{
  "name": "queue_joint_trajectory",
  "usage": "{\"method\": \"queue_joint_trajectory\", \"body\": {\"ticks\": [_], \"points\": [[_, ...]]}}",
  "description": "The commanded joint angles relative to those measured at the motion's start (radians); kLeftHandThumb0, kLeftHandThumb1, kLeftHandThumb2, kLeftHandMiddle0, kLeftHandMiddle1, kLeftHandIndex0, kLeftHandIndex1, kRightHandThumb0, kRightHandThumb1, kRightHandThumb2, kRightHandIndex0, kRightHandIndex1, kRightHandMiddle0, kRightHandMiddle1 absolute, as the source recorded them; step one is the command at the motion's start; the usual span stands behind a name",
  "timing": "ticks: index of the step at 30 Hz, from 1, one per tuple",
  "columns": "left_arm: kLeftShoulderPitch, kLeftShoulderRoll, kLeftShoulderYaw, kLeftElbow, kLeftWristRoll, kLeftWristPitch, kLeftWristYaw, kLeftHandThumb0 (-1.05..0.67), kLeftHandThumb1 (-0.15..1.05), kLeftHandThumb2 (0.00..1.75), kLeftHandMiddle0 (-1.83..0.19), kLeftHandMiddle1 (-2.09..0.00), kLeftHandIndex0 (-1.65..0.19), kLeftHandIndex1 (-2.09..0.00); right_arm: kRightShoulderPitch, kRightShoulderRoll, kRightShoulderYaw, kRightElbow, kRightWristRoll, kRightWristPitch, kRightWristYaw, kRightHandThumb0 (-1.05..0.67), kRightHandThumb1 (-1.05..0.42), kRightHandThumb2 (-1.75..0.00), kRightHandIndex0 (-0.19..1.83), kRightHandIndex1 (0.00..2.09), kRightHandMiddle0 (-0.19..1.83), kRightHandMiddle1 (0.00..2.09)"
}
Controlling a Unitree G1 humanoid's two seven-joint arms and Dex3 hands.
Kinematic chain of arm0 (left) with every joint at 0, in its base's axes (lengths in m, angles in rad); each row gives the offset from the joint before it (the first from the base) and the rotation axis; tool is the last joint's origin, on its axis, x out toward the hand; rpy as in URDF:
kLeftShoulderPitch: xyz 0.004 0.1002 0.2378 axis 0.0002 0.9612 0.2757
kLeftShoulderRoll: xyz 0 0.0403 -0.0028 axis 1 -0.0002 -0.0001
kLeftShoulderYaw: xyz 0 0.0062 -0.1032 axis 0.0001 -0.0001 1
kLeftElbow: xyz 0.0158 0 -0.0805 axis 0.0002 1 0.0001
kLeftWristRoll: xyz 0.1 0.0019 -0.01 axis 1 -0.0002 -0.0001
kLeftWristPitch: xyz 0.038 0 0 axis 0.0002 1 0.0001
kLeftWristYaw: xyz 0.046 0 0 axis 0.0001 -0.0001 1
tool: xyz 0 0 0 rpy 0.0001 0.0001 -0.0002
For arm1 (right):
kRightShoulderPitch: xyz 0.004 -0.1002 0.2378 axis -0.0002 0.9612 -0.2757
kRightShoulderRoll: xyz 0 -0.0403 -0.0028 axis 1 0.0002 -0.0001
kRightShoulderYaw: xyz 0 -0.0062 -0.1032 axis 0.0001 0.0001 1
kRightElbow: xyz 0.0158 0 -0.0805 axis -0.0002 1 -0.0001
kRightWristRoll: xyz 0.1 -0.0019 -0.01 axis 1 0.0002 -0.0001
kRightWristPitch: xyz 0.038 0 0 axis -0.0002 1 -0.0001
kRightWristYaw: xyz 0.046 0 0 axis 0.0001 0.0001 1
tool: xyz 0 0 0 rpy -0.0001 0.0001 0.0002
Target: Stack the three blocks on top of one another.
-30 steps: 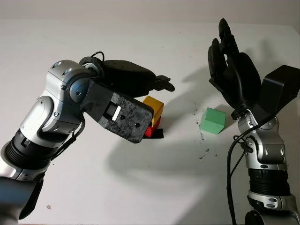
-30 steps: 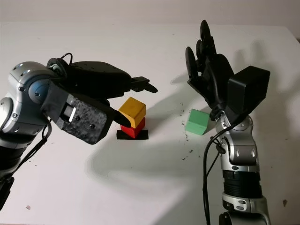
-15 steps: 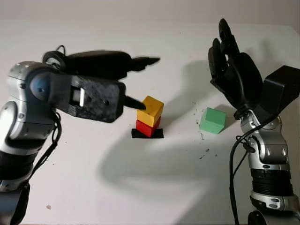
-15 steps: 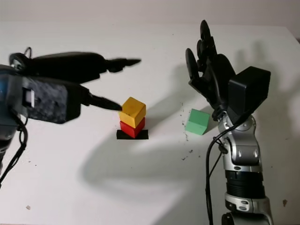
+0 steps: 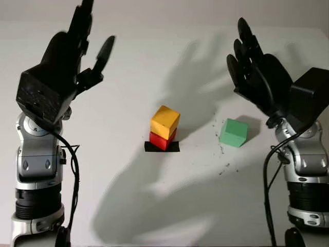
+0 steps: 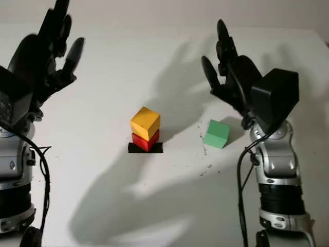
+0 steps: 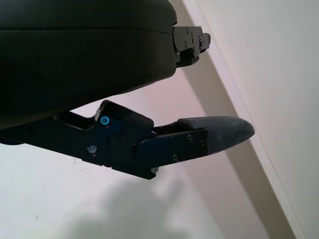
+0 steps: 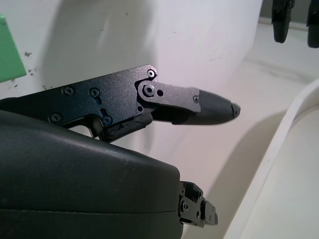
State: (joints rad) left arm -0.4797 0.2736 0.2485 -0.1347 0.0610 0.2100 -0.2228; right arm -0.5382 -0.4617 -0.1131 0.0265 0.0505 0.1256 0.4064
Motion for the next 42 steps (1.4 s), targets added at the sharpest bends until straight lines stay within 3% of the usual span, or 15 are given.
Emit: {"method": "queue_joint_trajectory", "body": {"ticks": [1,4,10,18,29,42], "points": [[0.045,-0.002,0.005,0.008,-0.035,-0.034,-0.004,-0.73,1.05,0.61,0.17,-0.03,0.18,-0.03,-0.037,-0.051,-0.004,0.025,0.014,-0.021,0.05,-0.71,-1.05,-0.22,-0.18,0.02,-0.14,0.04],[0.101,0.009,-0.004,-0.004,-0.051,-0.073,-0.001,-0.75,1.05,0.63,0.16,-0.04,0.16,-0.04,-0.072,-0.143,0.017,0.06,-0.043,-0.093,0.12,-0.68,-0.96,-0.07,-0.14,0.05,-0.1,0.06],[0.14,0.021,0.007,0.025,-0.094,-0.097,0.005,-0.76,1.05,0.66,0.18,-0.05,0.17,-0.04,-0.186,-0.35,0.113,0.107,-0.217,-0.283,0.277,-0.66,-0.83,-0.03,0.07,0.13,0.13,0.13],[0.153,0.019,0.005,0.071,-0.129,-0.092,0.013,-0.75,1.05,0.64,0.18,-0.05,0.18,-0.04,-0.284,-0.485,0.209,0.118,-0.316,-0.537,0.443,-0.57,-0.76,-0.05,0.08,0.07,0.22,0.09],[0.153,0.025,-0.019,0.045,-0.127,-0.039,0.056,-0.76,1.05,0.61,0.17,-0.06,0.18,-0.04,-0.333,-0.601,0.245,0.241,-0.416,-0.956,0.441,-0.48,-0.77,-0.06,0.14,0.07,0.33,0.09],[0.136,0.029,-0.057,0.071,-0.12,-0.071,0.045,-0.72,1.05,0.63,0.16,-0.06,0.15,-0.06,-0.195,-0.604,0.242,0.262,-0.482,-1.06,0.309,-0.49,-0.79,-0.06,0.14,0.06,0.38,0.08]]}}
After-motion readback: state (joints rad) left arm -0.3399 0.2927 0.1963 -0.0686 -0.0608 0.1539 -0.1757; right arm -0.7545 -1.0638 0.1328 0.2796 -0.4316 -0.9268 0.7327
